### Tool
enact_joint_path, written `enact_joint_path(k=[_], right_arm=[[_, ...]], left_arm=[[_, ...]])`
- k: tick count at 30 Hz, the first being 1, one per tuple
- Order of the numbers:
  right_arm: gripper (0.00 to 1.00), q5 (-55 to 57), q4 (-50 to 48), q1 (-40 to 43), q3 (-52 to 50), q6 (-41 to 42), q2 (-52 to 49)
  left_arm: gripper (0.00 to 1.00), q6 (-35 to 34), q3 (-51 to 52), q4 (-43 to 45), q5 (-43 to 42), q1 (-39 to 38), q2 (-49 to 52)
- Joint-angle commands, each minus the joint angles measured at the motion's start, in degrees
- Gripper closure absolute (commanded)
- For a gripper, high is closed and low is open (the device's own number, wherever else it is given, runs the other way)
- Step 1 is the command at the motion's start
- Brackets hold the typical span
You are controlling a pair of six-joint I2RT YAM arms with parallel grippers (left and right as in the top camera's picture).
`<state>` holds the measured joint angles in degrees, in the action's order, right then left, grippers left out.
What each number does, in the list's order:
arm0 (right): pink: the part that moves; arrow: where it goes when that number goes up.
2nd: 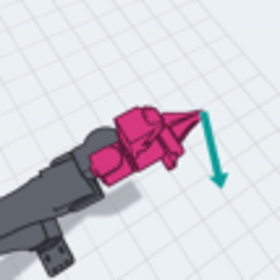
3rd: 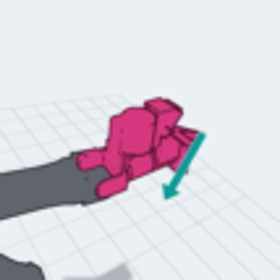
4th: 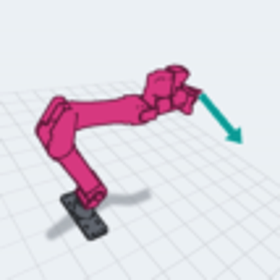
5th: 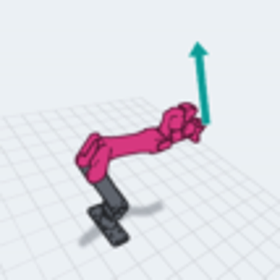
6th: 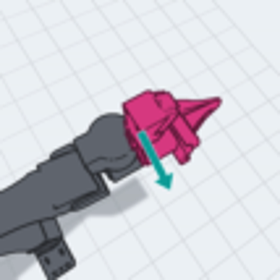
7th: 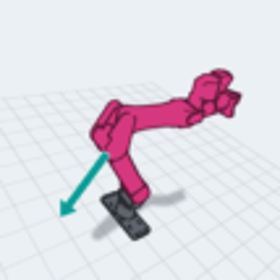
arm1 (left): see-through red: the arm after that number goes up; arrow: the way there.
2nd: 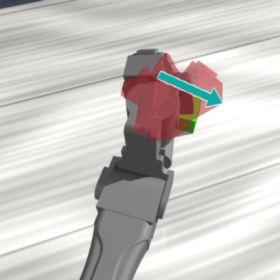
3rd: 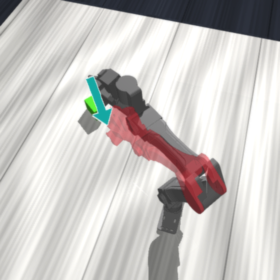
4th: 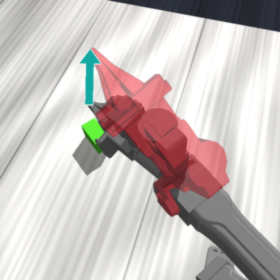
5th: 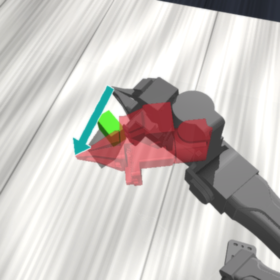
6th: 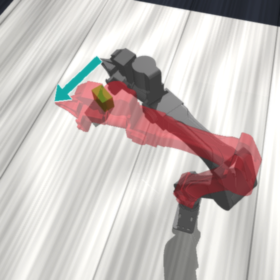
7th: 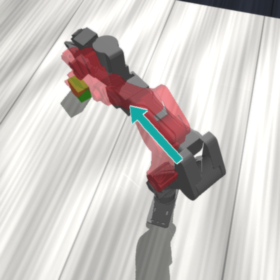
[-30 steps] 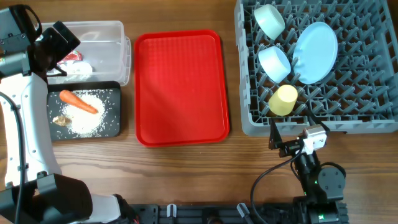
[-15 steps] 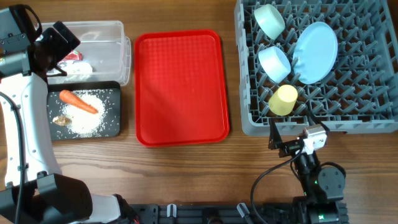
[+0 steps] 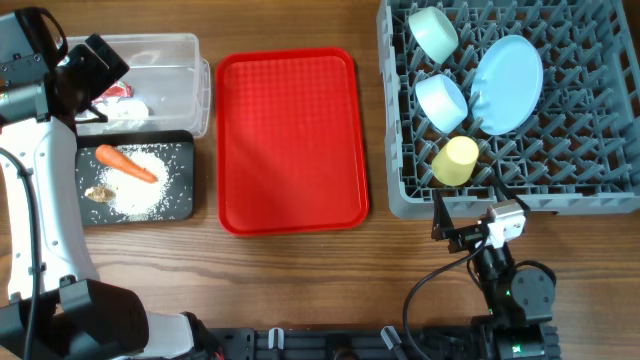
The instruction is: Sort waste into correct bins and load items into the dishwasher rack
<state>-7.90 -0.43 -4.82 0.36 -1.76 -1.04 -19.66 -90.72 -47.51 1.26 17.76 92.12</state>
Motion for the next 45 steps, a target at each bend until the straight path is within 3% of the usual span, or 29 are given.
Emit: enact_joint_path(k=[1, 5, 10, 14, 18, 24, 37, 45], right_arm=[[0.0, -1.1, -0.3, 0.3, -0.1, 0.6, 0.8], [0.0, -1.1, -0.3, 0.3, -0.1, 0.7, 0.8], [0.0, -1.1, -0.3, 0.3, -0.1, 0.6, 0.8], [0.0, -1.1, -0.3, 0.3, -0.1, 0.6, 0.8], [0.0, -1.1, -0.3, 0.3, -0.1, 0.7, 0.8], [0.0, -1.1, -0.3, 0.3, -0.1, 0.7, 0.8], [0.0, -1.1, -0.3, 0.3, -0.1, 0.6, 0.8], [0.0, -1.1, -0.3, 0.3, -0.1, 0.7, 0.8]], left_arm=[[0.0, -0.1, 0.1, -4.2, 2.3, -0.6, -4.4], [0.0, -0.1, 3.9, -5.2, 2.8, -3.2, -11.1], [0.0, 0.0, 19.5, 8.6, 0.2, -4.9, -25.9], [0.0, 3.5, 38.9, 23.2, -5.6, -5.7, -41.5], [0.0, 4.3, 56.4, 33.7, -6.2, -8.5, -56.7], [0.0, 4.3, 73.1, 40.5, -6.1, -13.0, -73.0], [0.0, 4.5, 89.4, 41.6, -4.4, -16.0, -91.6], [0.0, 4.4, 90.1, 42.8, -2.7, -16.1, -92.0]])
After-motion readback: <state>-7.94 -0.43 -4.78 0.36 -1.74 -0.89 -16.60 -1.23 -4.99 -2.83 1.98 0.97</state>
